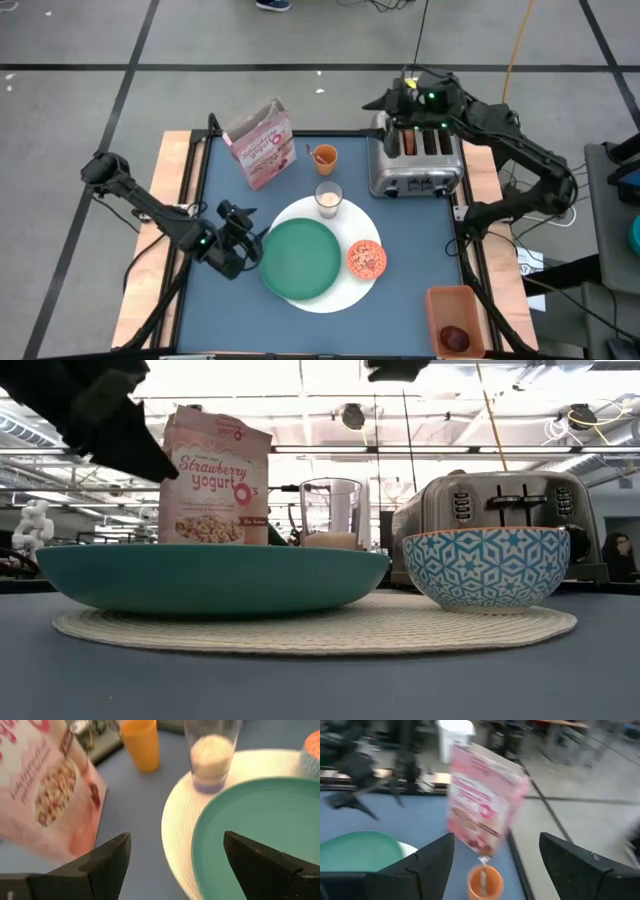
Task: Arrange a breakfast setting
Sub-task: Put the bread on the green plate
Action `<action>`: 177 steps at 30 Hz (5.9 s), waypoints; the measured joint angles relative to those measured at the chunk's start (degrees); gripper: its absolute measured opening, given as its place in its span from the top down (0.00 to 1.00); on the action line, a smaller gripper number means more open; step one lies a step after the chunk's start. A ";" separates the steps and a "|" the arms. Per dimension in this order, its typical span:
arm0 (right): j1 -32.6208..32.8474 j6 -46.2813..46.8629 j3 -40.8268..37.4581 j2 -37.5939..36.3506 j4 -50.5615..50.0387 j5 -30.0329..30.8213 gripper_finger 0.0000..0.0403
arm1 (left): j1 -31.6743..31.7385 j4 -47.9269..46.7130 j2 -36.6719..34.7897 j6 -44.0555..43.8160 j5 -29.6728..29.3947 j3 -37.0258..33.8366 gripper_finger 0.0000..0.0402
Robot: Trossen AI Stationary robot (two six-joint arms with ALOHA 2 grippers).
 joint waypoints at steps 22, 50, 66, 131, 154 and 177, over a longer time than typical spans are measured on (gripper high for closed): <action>-0.38 25.08 0.02 -4.84 -25.80 37.17 0.30 | -1.07 0.13 0.02 -1.90 -1.34 0.00 0.20; -0.31 36.87 0.04 3.09 -40.76 33.00 0.30 | -1.07 0.19 0.02 -1.87 -1.34 -0.02 0.20; -0.36 38.55 0.04 2.07 -40.75 37.61 0.30 | -1.07 0.17 0.04 -1.80 -1.34 -0.05 0.20; -5.71 38.51 0.04 11.54 -41.36 34.16 0.50 | -1.07 0.23 0.04 -1.31 -1.32 -0.05 0.20; -5.71 38.00 0.04 11.54 -41.60 34.22 0.83 | -1.07 0.23 0.04 -1.40 -1.32 -0.05 0.20; -5.69 35.25 -0.02 7.23 -39.62 34.18 0.86 | -1.07 0.26 0.04 -1.40 -1.31 -0.05 0.20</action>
